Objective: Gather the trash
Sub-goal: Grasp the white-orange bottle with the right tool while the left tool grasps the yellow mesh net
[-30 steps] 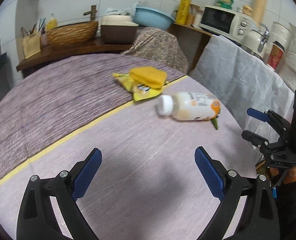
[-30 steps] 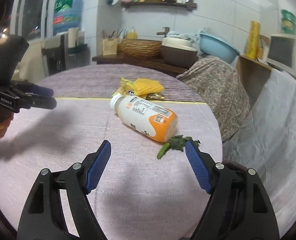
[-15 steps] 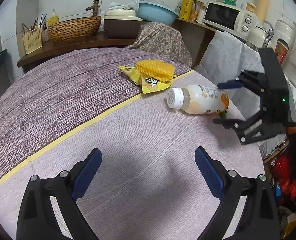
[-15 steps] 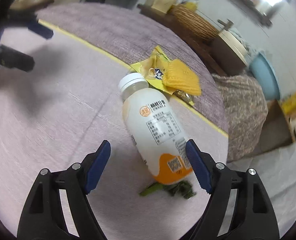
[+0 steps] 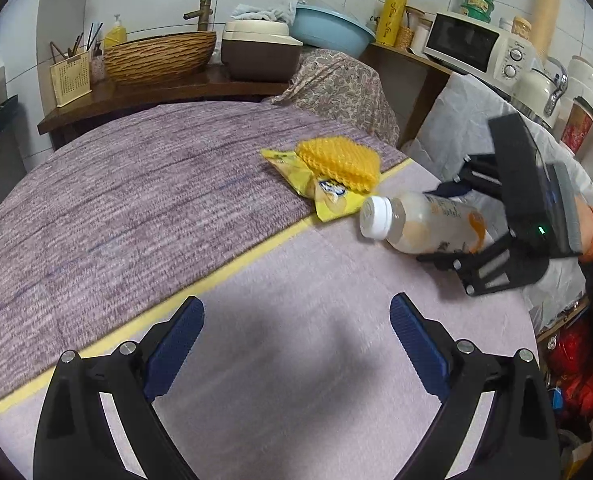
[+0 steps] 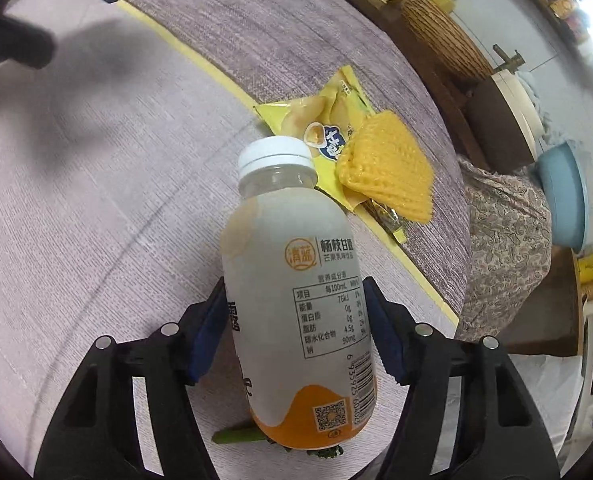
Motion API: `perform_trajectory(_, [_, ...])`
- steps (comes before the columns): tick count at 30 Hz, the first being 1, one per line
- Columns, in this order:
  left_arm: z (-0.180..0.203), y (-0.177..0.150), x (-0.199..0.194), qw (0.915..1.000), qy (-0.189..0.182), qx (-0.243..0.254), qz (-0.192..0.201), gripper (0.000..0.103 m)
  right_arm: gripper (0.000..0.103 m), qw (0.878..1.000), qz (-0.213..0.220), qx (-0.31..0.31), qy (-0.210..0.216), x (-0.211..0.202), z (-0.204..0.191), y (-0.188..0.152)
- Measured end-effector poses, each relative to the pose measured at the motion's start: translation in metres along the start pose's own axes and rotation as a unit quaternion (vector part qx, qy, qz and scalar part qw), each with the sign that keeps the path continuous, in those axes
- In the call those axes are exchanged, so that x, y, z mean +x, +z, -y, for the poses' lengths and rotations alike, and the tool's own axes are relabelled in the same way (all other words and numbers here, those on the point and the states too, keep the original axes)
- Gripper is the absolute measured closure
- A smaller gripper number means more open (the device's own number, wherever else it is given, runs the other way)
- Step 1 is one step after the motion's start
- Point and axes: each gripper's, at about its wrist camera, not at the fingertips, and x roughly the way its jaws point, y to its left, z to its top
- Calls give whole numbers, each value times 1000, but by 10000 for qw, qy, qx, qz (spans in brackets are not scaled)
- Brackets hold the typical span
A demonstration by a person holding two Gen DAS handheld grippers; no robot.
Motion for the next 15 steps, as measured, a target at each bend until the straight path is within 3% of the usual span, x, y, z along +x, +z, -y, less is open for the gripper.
perform_trajectory(5, [0,24,13,10000,41,39,68,14,39,9971,565,487,-178,-27,1,-9])
perform_trajectory(10, [10,49,27,9997,-217,-48,94,18,39,9912,945,849,-360,-55,-6,-24])
perform_trajectory(15, [30,80,53,9989,-456,-138,23,23,39,9838,1278,1246,-184,-76,-26,-48])
